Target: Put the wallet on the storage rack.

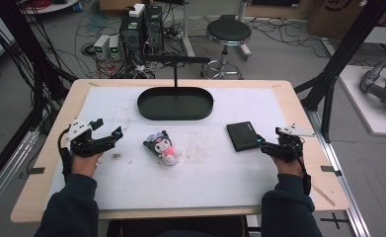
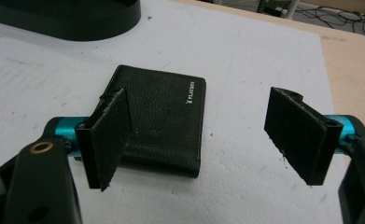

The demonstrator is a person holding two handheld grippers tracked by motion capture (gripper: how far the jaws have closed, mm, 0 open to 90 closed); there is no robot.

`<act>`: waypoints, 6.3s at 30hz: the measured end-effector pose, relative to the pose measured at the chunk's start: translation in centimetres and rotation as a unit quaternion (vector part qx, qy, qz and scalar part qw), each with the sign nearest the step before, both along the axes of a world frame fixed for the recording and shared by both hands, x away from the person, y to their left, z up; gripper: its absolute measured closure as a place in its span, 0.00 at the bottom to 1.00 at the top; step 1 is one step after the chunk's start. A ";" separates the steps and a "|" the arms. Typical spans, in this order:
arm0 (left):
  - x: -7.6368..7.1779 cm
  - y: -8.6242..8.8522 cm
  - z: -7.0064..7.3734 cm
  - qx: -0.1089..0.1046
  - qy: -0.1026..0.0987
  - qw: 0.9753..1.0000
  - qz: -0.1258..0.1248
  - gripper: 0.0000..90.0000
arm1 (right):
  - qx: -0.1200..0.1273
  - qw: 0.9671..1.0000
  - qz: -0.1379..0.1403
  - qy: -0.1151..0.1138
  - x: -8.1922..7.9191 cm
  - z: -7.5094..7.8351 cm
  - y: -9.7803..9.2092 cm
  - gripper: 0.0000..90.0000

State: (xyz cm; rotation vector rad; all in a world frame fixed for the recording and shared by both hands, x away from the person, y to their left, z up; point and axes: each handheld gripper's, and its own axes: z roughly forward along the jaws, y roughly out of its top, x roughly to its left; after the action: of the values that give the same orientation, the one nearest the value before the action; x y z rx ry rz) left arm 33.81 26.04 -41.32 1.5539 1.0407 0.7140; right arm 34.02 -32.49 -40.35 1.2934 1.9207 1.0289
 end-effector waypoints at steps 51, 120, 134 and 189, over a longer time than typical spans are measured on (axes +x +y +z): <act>0.9 -0.4 -0.5 -0.003 0.011 1.000 -0.007 0.23 | -0.177 0.977 0.087 0.080 4.0 -2.7 10.2 0.96; 0.9 -0.3 -0.6 0.002 0.017 1.000 -0.009 0.25 | -0.015 0.999 0.041 0.026 4.1 -0.2 4.1 0.52; 1.1 -0.3 -0.7 -0.002 0.015 1.000 -0.011 0.26 | -0.007 0.997 0.080 -0.022 4.2 2.7 6.7 0.87; 1.2 -0.6 -0.9 0.025 0.019 0.999 -0.016 0.26 | 0.108 0.987 0.114 0.041 19.9 0.4 23.0 0.86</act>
State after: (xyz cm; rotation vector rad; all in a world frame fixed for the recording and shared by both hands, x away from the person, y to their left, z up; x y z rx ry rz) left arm 34.99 25.40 -42.19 1.6286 1.0309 0.6966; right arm 53.90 -9.48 -39.93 1.2679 2.1033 1.3497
